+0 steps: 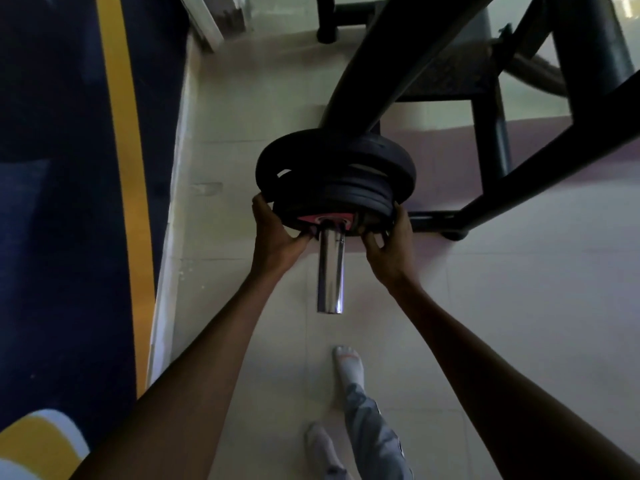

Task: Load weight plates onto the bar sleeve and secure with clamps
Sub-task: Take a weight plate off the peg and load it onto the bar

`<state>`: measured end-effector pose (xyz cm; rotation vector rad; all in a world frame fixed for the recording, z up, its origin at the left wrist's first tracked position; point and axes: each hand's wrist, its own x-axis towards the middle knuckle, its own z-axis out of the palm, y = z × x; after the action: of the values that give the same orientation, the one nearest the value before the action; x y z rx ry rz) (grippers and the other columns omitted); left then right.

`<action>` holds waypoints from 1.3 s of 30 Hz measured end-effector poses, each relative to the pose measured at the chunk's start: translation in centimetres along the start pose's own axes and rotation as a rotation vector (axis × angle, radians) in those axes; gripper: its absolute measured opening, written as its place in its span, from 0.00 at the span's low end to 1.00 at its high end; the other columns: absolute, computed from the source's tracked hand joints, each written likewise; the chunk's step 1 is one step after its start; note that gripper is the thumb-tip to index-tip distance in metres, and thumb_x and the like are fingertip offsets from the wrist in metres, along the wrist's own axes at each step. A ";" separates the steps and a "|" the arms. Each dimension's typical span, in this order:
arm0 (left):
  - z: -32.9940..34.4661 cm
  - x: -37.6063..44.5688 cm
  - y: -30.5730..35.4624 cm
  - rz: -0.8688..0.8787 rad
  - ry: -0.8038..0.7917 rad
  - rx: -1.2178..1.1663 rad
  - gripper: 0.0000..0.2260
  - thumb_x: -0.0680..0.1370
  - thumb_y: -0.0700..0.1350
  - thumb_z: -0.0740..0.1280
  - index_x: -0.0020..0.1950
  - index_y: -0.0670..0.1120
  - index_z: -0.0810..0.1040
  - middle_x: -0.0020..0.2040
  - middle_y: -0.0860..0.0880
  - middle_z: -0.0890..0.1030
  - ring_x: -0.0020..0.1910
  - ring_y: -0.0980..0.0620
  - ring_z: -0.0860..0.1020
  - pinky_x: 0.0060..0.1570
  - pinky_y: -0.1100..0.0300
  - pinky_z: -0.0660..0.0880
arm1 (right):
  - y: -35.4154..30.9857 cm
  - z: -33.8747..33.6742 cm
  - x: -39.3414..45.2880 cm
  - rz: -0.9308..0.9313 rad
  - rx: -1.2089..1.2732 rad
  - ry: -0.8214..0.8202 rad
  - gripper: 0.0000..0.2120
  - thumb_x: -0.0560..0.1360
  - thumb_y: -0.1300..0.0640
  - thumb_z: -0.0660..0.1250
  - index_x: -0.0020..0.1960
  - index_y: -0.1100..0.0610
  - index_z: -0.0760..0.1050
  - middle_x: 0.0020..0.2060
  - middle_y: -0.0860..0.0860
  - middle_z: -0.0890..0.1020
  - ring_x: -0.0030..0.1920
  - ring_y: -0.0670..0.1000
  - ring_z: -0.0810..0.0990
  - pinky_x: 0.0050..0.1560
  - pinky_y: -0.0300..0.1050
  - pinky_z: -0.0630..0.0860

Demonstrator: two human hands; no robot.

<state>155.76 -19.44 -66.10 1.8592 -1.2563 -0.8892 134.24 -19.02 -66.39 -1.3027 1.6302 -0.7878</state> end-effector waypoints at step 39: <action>-8.0 -35.4 22.0 0.499 -0.382 -0.047 0.35 0.73 0.54 0.76 0.76 0.61 0.62 0.69 0.54 0.73 0.69 0.55 0.73 0.65 0.65 0.71 | -8.1 -25.8 -41.4 -0.245 0.217 0.335 0.16 0.74 0.60 0.76 0.60 0.57 0.76 0.48 0.46 0.82 0.47 0.37 0.80 0.44 0.33 0.78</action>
<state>142.26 9.40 -38.08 1.2758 -1.8090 -1.0017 116.67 17.85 -38.55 -1.2771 1.5995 -1.3546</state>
